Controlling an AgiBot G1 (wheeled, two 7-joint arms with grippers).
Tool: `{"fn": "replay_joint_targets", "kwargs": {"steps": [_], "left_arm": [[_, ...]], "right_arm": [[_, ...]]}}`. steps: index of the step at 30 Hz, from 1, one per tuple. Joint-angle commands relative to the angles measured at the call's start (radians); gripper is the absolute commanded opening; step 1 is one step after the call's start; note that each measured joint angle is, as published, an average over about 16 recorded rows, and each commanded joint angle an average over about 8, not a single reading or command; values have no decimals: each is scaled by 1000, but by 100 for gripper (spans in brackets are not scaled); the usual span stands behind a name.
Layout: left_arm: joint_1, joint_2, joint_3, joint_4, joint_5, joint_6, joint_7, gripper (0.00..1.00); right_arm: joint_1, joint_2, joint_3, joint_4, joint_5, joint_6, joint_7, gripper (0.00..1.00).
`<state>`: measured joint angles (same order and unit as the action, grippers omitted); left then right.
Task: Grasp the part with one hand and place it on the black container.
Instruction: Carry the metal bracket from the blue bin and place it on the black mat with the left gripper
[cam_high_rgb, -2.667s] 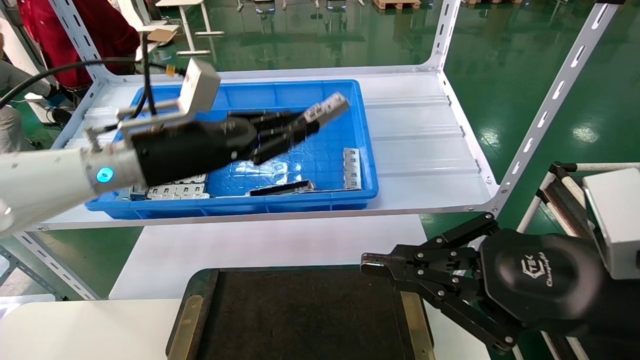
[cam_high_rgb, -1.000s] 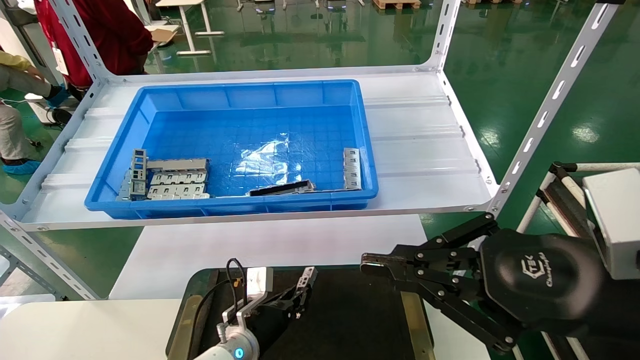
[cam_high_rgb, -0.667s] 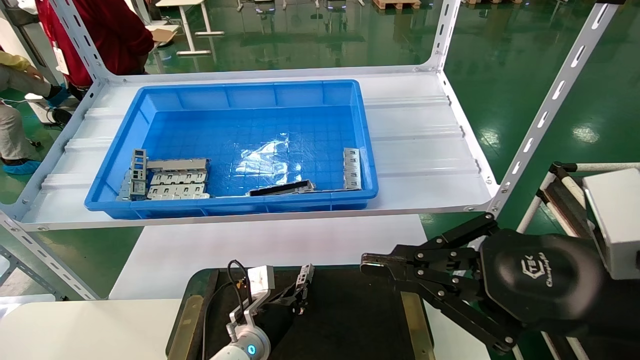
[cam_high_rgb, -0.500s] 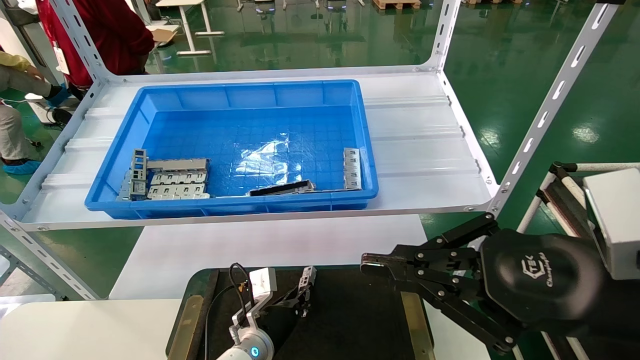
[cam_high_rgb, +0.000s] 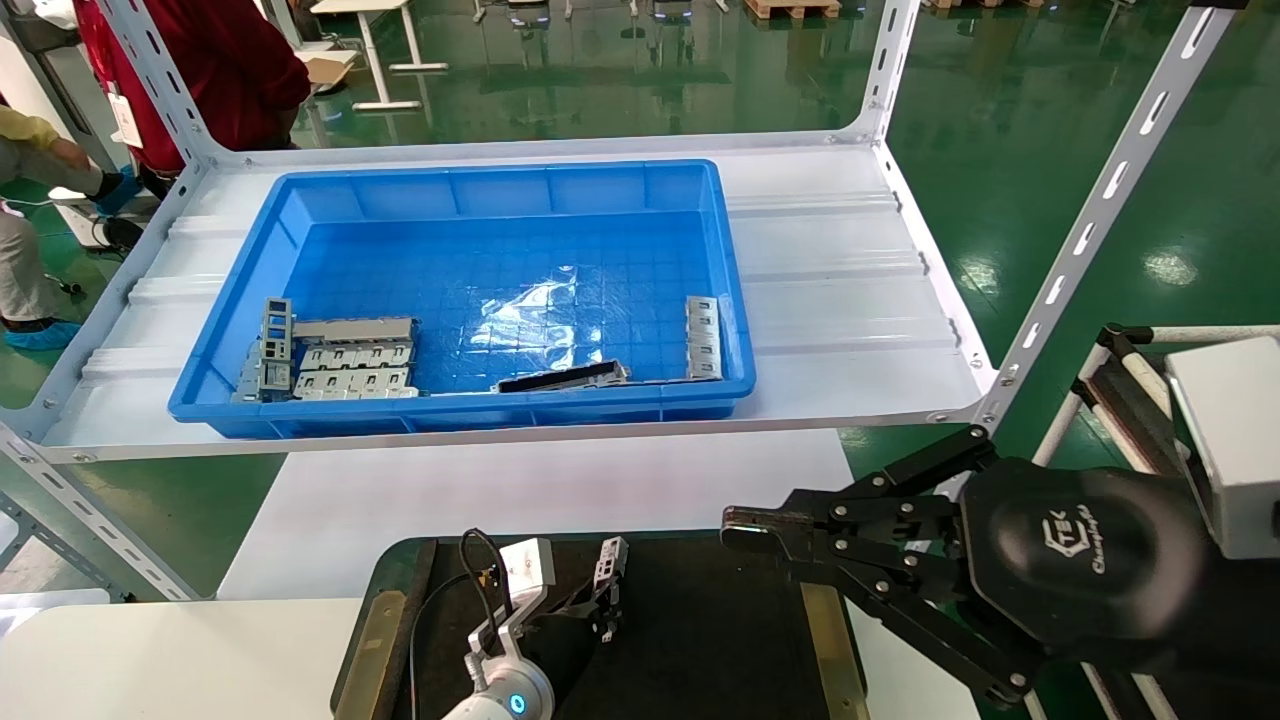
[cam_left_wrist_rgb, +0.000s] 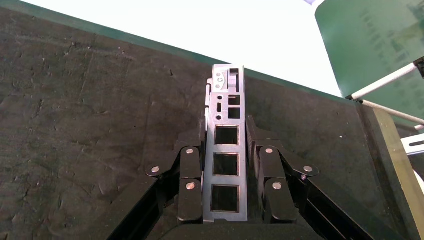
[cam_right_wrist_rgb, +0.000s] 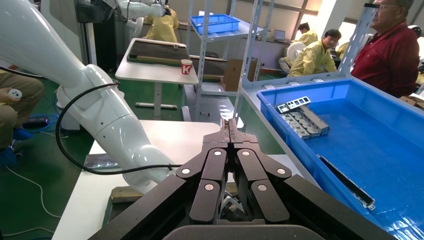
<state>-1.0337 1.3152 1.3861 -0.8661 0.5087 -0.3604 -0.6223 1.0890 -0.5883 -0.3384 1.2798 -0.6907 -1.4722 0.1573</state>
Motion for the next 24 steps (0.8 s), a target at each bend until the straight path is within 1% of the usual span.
{"fn": "replay_joint_targets", "kwargs": {"steps": [1, 2, 3, 4, 5, 6, 15, 24], "left_arm": [[-8, -2, 21, -12, -40, -18, 20, 51], [-12, -3, 30, -19, -58, -26, 29, 64], [-16, -5, 38, -26, -75, -34, 38, 76], [-19, -6, 45, -32, -91, -42, 46, 86], [-23, -7, 53, -39, -107, -50, 54, 94], [-27, -8, 59, -45, -122, -57, 62, 99], [-53, -16, 99, -89, -214, -98, 109, 100], [-69, -22, 106, -112, -236, -108, 122, 100]], "right_arm": [[0, 0, 0, 0, 0, 0, 0, 66], [0, 0, 0, 0, 0, 0, 0, 78], [0, 0, 0, 0, 0, 0, 0, 87], [0, 0, 0, 0, 0, 0, 0, 94], [0, 0, 0, 0, 0, 0, 0, 98], [0, 0, 0, 0, 0, 0, 0, 100], [0, 0, 0, 0, 0, 0, 0, 100], [0, 0, -1, 0, 0, 0, 0, 100]]}}
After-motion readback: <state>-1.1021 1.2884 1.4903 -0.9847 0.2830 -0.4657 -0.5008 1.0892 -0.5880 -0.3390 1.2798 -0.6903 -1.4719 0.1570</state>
